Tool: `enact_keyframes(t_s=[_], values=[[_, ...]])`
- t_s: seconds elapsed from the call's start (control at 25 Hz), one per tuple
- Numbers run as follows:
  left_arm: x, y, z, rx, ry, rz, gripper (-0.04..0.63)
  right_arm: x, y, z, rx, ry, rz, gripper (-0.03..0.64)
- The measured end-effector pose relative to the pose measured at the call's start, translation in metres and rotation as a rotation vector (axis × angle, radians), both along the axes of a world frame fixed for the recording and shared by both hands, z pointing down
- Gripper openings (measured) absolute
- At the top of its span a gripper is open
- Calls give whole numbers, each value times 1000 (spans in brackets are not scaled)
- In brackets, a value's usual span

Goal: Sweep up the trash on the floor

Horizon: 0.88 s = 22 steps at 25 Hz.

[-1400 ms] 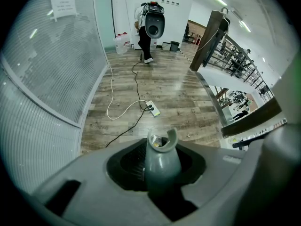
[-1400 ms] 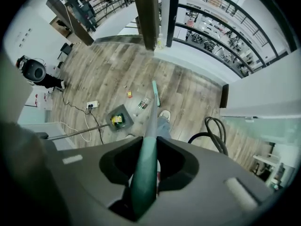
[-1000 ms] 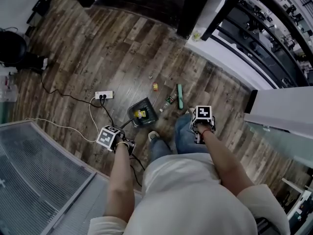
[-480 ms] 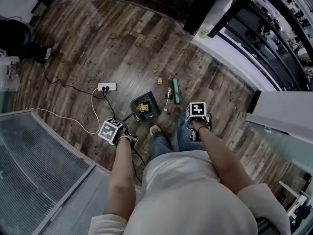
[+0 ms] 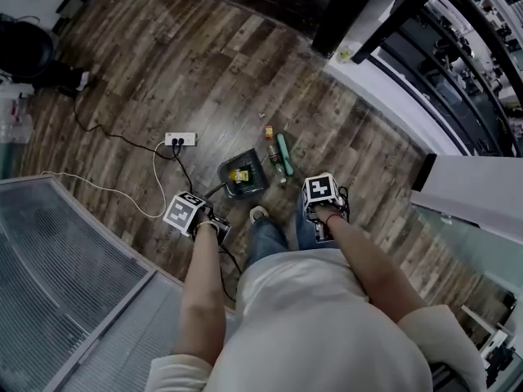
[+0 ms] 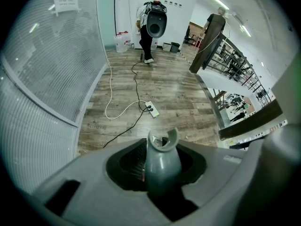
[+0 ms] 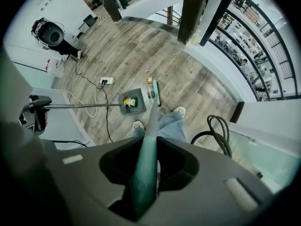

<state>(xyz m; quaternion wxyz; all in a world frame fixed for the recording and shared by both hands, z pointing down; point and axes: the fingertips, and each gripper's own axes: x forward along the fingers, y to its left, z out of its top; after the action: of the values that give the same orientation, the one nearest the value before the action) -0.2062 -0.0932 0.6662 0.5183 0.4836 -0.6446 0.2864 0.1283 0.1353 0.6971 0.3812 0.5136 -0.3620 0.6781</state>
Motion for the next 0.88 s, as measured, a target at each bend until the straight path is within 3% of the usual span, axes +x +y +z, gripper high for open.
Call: enact_keyframes(t_s=[0.32, 0.68, 0.88], values=[[1, 2, 0, 3, 10, -2, 115, -24, 0, -5, 4, -62, -31, 95], [4, 1, -2, 6, 16, -2, 118, -46, 1, -12, -3, -61, -219, 95], [5, 1, 0, 8, 21, 1, 120, -65, -3, -16, 17, -114, -204, 95]])
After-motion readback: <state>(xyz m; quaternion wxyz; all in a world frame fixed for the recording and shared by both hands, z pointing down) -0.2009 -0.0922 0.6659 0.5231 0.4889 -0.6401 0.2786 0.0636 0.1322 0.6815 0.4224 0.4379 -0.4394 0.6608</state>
